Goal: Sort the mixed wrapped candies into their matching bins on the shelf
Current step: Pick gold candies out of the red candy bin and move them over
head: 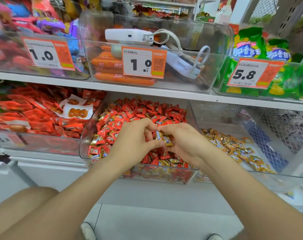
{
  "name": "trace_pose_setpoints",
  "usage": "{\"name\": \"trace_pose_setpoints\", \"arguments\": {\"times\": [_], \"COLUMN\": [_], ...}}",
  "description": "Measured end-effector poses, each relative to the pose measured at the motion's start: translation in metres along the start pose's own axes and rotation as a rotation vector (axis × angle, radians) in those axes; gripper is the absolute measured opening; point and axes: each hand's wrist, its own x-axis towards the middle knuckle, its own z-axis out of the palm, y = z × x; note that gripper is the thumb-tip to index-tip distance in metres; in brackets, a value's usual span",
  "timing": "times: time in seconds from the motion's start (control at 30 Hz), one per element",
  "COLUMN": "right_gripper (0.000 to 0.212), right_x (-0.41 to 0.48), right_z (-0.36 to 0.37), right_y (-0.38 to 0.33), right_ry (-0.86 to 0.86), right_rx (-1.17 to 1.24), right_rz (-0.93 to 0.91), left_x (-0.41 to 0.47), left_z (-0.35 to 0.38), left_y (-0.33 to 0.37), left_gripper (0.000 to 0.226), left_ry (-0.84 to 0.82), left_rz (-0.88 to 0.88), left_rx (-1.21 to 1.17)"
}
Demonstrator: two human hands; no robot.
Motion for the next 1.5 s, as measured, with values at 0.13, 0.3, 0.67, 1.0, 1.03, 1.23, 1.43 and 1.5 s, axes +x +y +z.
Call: {"name": "trace_pose_setpoints", "arguments": {"times": [0.13,0.3,0.67,1.0,1.03,1.23,1.43,1.5], "right_gripper": [0.018,0.015,0.027,0.037,0.036,0.027,0.029,0.032], "right_x": [0.006,0.021,0.044,0.076,0.075,0.058,0.052,0.055], "right_z": [0.013,0.020,0.039,0.042,0.040,0.019,0.025,0.036], "right_y": [0.003,-0.001,-0.023,-0.007,-0.009,-0.017,-0.024,-0.026], "right_ry": [-0.006,0.144,0.251,0.231,0.218,0.198,0.392,0.284], "right_rx": [0.053,0.095,-0.099,-1.438,-1.517,-1.651,-1.472,-1.426], "right_rz": [0.033,0.074,-0.047,-0.580,-0.558,-0.447,-0.540,-0.631], "left_x": [0.001,0.010,0.046,0.029,0.028,0.019,0.026,0.030], "left_z": [-0.013,-0.043,-0.014,-0.038,-0.046,-0.068,-0.073,-0.074], "left_y": [-0.005,-0.028,-0.067,-0.045,-0.046,-0.063,-0.069,-0.074], "left_gripper": [0.053,0.077,0.065,0.057,0.052,0.062,0.071,0.065], "left_ry": [0.005,-0.086,-0.118,-0.299,-0.252,-0.224,-0.279,-0.264], "left_rz": [-0.053,-0.134,-0.315,-0.163,-0.178,-0.196,-0.185,-0.185], "left_rx": [0.108,0.448,0.558,0.232,0.189,0.301,0.344,0.362]}}
